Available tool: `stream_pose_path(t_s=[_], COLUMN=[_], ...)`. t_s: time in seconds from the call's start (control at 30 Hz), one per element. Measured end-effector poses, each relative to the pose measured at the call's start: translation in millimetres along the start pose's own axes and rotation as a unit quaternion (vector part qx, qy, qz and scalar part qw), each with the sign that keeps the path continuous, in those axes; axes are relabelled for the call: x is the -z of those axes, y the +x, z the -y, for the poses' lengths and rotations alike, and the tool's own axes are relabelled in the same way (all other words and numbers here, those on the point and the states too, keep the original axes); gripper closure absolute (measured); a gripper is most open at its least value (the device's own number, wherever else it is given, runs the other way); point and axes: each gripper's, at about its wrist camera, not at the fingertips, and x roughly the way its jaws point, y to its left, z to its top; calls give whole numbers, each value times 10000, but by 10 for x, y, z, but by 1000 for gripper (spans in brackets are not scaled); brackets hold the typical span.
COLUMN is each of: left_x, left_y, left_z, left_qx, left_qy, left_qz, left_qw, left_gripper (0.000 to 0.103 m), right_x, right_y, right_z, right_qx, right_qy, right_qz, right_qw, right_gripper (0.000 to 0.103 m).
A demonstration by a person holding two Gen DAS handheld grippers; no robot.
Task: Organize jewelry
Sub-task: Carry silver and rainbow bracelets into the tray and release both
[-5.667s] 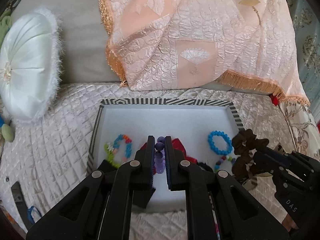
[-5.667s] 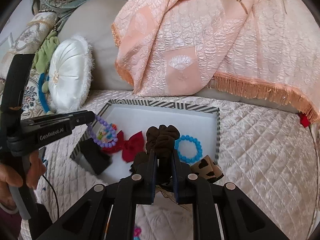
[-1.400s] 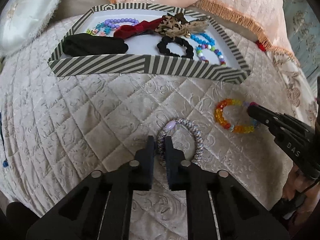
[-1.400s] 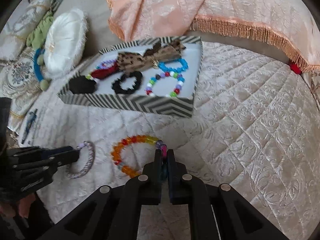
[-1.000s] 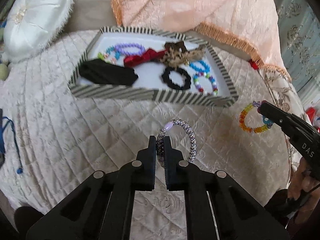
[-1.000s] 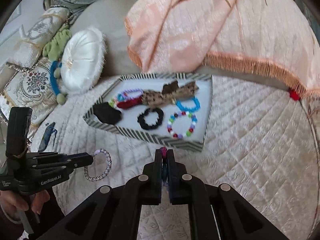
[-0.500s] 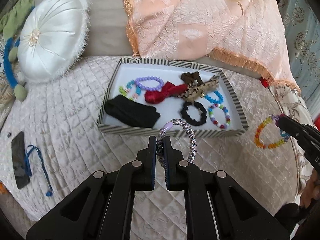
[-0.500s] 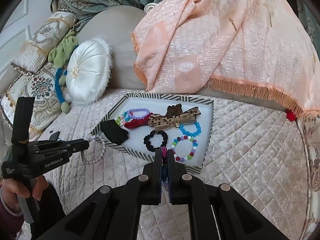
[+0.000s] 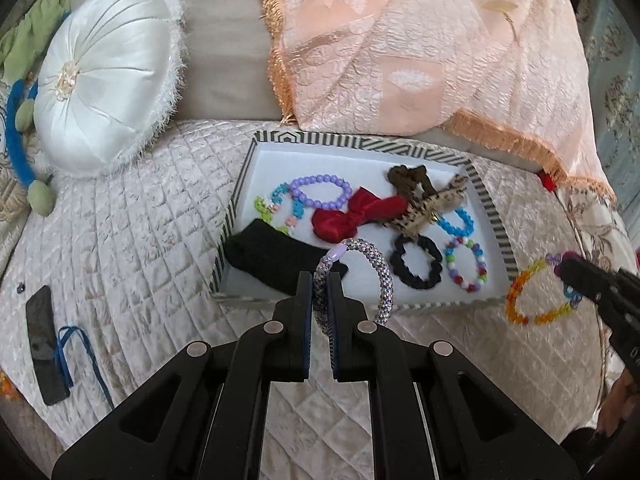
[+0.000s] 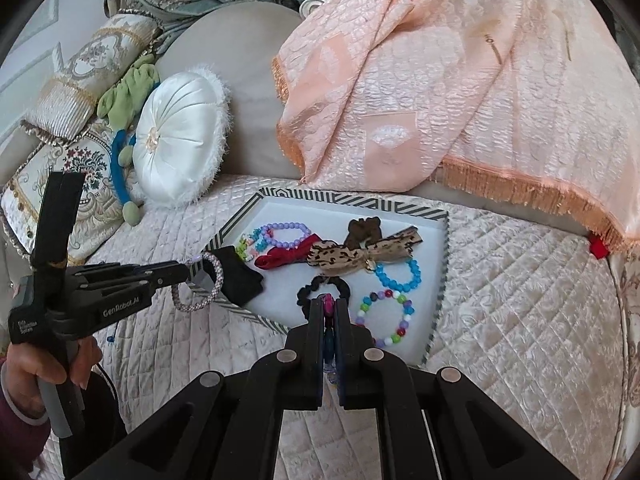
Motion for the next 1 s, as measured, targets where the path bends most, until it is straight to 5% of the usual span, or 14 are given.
stream_pose_path(t_s=[1.0], left_x=[-852], left_y=[1072], left_z=[-378], left_qx=[-311], left_qy=[-163], left_qz=[-228], left_qw=[9991], left_gripper=[97], right_x=[-306], right_y=[1358], right_z=[-450], right_qx=[-816], right_qy=[-223], right_qz=[-801], right_qw=[9932], right_gripper=[99])
